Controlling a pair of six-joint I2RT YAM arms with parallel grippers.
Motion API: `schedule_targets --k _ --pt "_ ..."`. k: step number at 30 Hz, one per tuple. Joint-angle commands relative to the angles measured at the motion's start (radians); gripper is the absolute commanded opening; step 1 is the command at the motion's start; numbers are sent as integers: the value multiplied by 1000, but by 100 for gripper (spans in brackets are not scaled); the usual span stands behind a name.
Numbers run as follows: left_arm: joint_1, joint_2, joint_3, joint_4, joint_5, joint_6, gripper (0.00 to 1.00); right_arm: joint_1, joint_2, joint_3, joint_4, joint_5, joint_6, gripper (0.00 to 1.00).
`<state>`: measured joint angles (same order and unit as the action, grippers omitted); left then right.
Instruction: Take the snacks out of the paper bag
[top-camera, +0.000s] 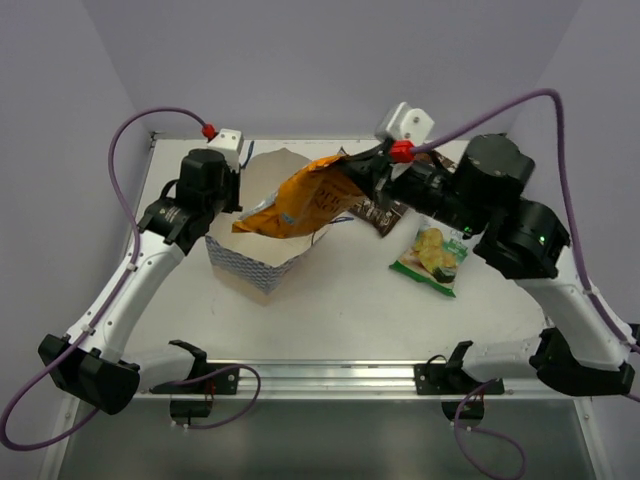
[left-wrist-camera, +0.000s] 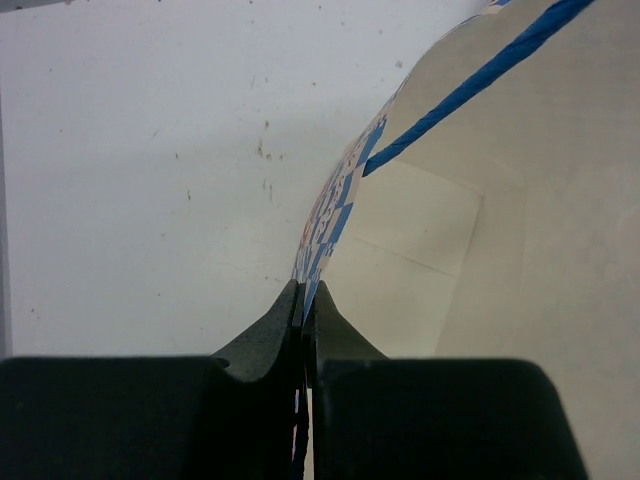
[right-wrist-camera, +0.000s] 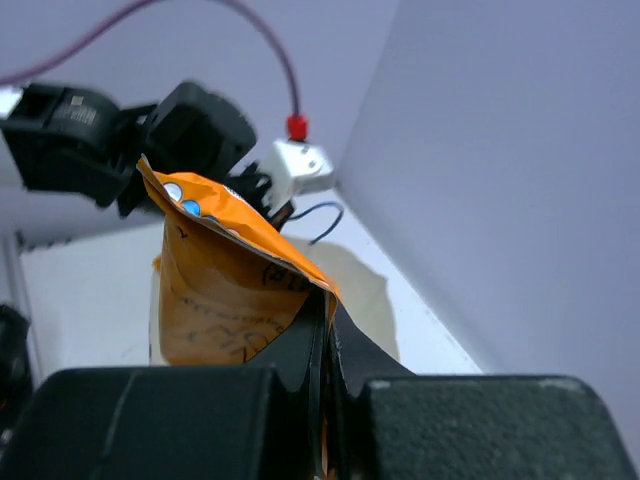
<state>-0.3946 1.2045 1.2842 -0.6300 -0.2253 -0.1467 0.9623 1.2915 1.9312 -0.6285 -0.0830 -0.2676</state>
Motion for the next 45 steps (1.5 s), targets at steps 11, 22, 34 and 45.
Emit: schedule_targets --k 11,22,34,45 --pt "135 10 -33 -8 -97 -111 0 -43 -199 -158 340 489 19 0" --pt "322 101 15 62 -49 -157 0 -69 -281 -411 182 467 67 0" --pt "434 196 99 116 -29 -211 0 -143 121 -394 302 295 -73 0" --pt "456 165 47 130 3 -243 0 -62 217 -688 382 284 -125 0"
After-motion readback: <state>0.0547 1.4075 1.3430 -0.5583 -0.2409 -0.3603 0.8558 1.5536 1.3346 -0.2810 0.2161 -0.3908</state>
